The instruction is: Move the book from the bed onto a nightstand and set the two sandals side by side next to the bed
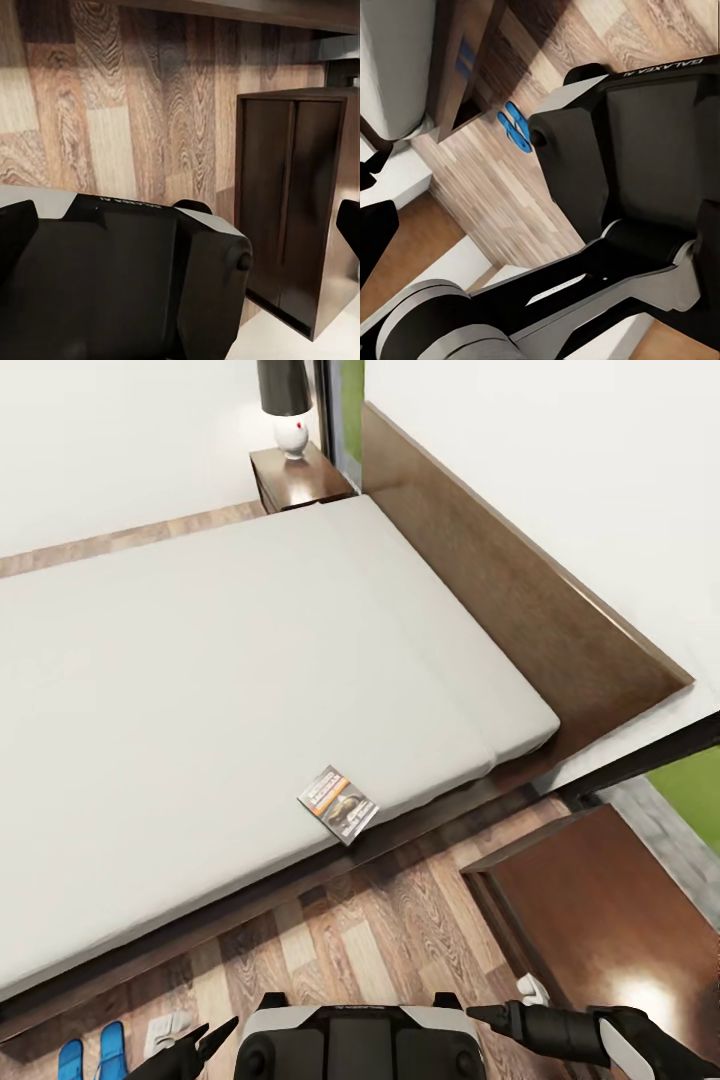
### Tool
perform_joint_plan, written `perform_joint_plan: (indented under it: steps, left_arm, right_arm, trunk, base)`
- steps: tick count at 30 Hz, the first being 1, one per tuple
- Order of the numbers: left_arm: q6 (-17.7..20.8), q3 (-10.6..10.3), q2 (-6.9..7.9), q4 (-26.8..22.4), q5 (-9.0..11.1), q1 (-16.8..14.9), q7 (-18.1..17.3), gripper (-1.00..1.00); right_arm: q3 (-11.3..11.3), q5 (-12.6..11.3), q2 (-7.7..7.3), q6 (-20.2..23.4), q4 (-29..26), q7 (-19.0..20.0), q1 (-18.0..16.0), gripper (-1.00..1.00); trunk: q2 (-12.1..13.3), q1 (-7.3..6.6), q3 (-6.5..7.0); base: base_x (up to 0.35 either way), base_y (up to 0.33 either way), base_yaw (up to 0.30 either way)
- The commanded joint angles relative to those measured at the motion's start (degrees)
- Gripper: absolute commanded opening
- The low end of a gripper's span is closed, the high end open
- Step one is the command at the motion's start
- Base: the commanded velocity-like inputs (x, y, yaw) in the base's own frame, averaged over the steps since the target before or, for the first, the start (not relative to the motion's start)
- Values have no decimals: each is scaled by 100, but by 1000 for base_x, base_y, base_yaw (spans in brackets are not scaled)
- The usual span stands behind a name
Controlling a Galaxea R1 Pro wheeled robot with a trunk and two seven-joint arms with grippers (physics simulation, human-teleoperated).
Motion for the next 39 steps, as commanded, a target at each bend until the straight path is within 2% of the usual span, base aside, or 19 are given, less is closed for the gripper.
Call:
perform_joint_plan:
  steps: [1, 28, 39]
  left_arm:
    - [18, 14, -4, 2, 10, -2, -27, 100]
    - [27, 22, 0, 2, 10, -2, -28, 100]
    - [27, 22, 0, 0, 10, -2, -28, 100]
  right_arm:
    - [30, -55, -5, 45, -3, -2, -3, 100]
    - [32, -55, 35, 45, -3, -3, -3, 100]
    - [33, -55, 39, 45, -3, -2, -3, 100]
  trunk:
    - [-7, 2, -5]
    - [-7, 2, -5]
    - [-7, 2, -5]
  base:
    - [0, -146, -11]
    - [0, -67, 0]
    - [0, -148, 0]
